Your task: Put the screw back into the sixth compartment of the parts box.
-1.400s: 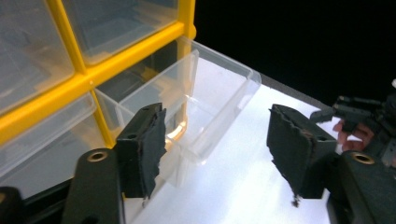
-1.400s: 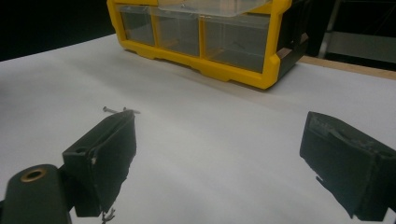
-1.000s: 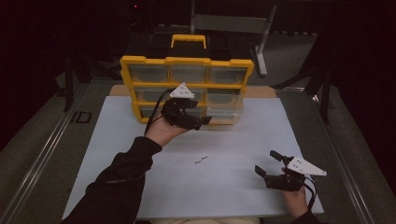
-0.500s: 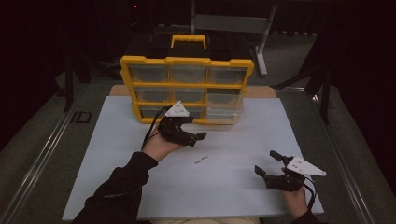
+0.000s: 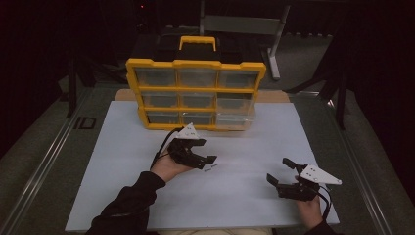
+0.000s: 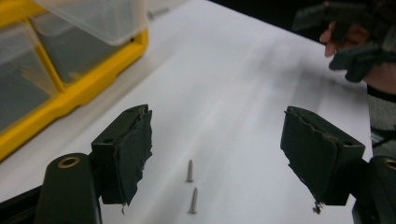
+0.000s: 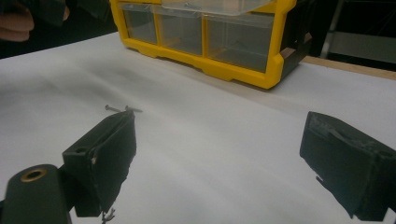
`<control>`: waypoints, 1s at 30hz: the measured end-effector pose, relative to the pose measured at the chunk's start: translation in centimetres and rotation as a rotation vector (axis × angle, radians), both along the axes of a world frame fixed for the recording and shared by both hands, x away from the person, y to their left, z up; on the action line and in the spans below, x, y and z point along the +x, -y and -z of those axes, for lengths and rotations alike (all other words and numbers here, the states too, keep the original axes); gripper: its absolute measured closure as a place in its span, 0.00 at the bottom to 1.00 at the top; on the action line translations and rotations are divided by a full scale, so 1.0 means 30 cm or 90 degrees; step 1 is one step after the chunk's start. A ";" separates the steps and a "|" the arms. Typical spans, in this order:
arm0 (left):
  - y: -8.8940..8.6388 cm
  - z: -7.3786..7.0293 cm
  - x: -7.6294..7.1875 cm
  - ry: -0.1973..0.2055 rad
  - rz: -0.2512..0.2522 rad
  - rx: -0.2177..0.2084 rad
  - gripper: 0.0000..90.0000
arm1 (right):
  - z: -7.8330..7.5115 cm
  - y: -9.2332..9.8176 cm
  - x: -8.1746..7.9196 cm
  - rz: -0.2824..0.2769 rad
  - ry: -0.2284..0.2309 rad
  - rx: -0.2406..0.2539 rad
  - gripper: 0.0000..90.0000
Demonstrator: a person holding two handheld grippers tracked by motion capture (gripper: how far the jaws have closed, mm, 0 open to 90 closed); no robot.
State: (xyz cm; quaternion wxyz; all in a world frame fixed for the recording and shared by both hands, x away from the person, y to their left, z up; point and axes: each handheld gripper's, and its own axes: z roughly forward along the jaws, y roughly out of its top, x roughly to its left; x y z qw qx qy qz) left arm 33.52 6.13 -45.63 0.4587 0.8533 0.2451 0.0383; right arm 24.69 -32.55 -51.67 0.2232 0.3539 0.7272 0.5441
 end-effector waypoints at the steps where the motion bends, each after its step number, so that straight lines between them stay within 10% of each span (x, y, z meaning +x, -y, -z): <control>1: -0.002 0.016 -0.003 -0.003 0.008 -0.004 0.29 | 0.000 0.001 0.000 0.000 0.000 0.000 0.12; 18: 0.038 0.134 -0.015 -0.039 0.063 0.082 0.51 | 0.000 -0.001 0.001 0.000 0.000 -0.002 0.12; 30: 0.063 0.206 0.013 -0.055 0.043 0.145 0.72 | 0.000 -0.002 0.001 0.003 0.001 -0.007 0.12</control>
